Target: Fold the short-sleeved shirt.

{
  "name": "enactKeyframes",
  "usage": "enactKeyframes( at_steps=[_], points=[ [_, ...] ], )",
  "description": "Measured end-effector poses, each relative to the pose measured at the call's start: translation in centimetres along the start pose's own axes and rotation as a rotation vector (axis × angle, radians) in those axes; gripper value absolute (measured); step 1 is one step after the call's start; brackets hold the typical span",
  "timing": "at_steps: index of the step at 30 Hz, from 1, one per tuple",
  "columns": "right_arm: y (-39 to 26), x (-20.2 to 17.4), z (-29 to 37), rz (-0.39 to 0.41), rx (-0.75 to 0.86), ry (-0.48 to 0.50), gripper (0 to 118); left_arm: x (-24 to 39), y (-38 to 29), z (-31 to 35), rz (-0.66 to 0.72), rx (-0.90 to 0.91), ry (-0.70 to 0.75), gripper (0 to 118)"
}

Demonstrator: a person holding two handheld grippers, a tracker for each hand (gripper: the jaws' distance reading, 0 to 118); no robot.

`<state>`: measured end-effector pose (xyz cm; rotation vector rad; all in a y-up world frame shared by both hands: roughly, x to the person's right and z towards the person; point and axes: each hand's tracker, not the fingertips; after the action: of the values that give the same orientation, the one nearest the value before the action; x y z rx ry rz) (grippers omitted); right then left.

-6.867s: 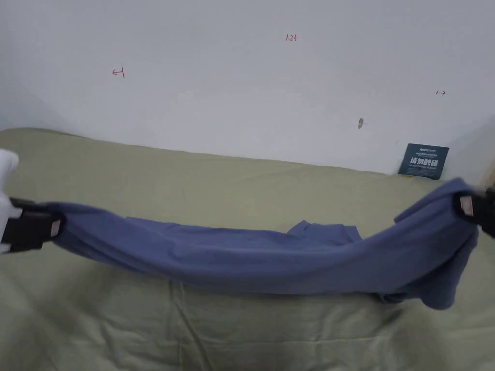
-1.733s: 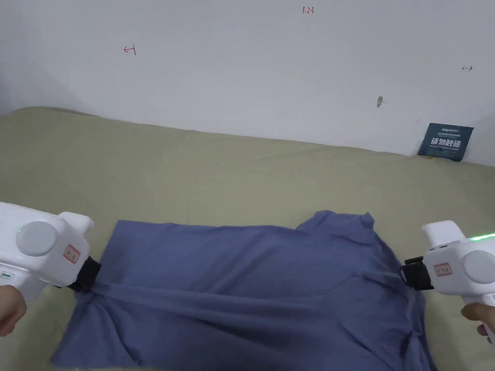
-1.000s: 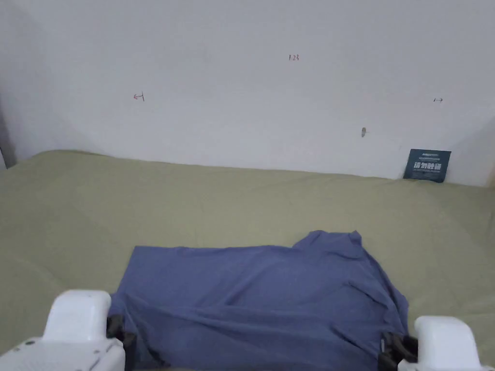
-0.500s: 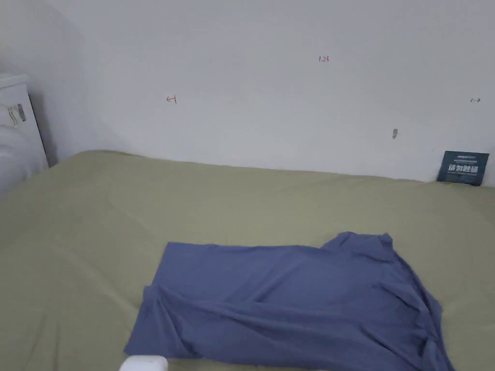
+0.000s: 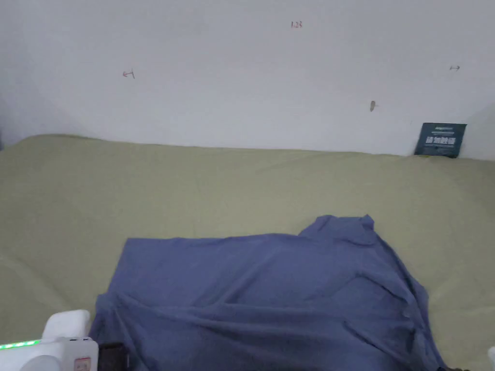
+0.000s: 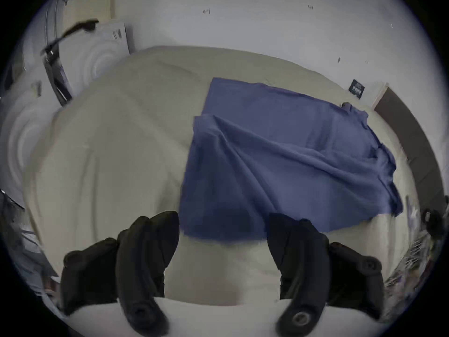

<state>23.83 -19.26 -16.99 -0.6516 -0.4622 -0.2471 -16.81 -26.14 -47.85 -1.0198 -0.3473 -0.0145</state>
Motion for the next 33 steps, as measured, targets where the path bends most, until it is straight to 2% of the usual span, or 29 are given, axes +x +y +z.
enactKeyframes(
  at_steps=[1, 2, 3, 4, 5, 6, 7, 8, 12, 14, 16, 18, 19, 20, 21, 22, 23, 27, 33],
  points=[
    [-0.1, 0.6, -0.4, -0.013, -0.009, 0.005, 1, 0.2, 0.2, -0.8, 0.031, -0.012, 0.051, 80],
    [-0.1, 1.1, -0.8, -0.018, -0.011, 0.008, 1, 0.2, 0.4, -1.6, 0.035, -0.024, 0.039, 79],
    [-0.1, 1.6, -1.4, -0.018, -0.014, 0.007, 2, 0.2, 0.3, -2.0, 0.041, -0.022, 0.020, 69],
    [0.1, 2.3, -2.2, -0.034, -0.028, 0.014, 4, 0.0, 0.1, -2.2, 0.057, -0.021, -0.005, 45],
    [0.2, 2.9, -3.1, -0.041, -0.052, 0.007, 14, -0.1, -0.2, -1.8, 0.066, 0.002, -0.011, 4],
    [0.3, 3.3, -4.0, -0.038, -0.075, -0.009, 51, -0.2, -0.2, -1.4, 0.070, 0.042, -0.009, 4],
    [0.4, 3.7, -5.2, -0.027, -0.100, -0.023, 78, -0.5, -0.5, -1.0, 0.102, 0.058, -0.060, 4],
    [0.4, 3.9, -6.1, 0.004, -0.135, -0.022, 85, -0.6, -0.7, -0.9, 0.136, 0.038, -0.077, 4],
    [-0.6, 3.5, -9.7, 0.091, -0.145, 0.037, 83, -0.8, -0.7, -0.9, 0.113, 0.027, -0.077, 4],
    [-1.0, 3.5, -11.8, 0.133, -0.194, -0.011, 83, -0.8, -0.8, -0.8, 0.113, 0.025, -0.082, 4],
    [-1.0, 4.1, -13.4, 0.098, -0.182, -0.026, 83, -0.7, -0.5, -0.7, 0.105, 0.022, -0.085, 4],
    [-0.6, 5.5, -14.3, -0.023, -0.186, 0.006, 82, -0.5, -0.6, -0.7, 0.093, 0.020, -0.085, 4],
    [-0.5, 6.2, -14.8, -0.087, -0.206, 0.008, 78, -0.4, -0.6, -0.8, 0.089, 0.018, -0.084, 4],
    [-0.4, 6.9, -15.1, -0.157, -0.216, 0.021, 70, -0.5, -0.4, -0.9, 0.084, 0.018, -0.082, 4],
    [-0.1, 7.6, -14.6, -0.179, -0.194, 0.005, 53, -0.4, -0.4, -0.9, 0.083, 0.017, -0.082, 4],
    [0.0, 8.0, -14.0, -0.204, -0.148, 0.013, 21, -0.2, -0.4, -0.9, 0.079, 0.018, -0.082, 4],
    [0.1, 8.2, -13.8, -0.223, -0.141, 0.055, 7, 0.0, -0.4, -0.9, 0.069, 0.018, -0.082, 4],
    [0.3, 7.1, -12.9, -0.176, -0.160, 0.045, 7, -0.1, -0.2, -0.9, 0.046, 0.014, -0.084, 4],
    [1.7, 7.3, -10.5, -0.201, -0.152, 0.086, 7, -1.1, 0.2, 1.4, 0.073, 0.042, -0.139, 4]
  ],
)
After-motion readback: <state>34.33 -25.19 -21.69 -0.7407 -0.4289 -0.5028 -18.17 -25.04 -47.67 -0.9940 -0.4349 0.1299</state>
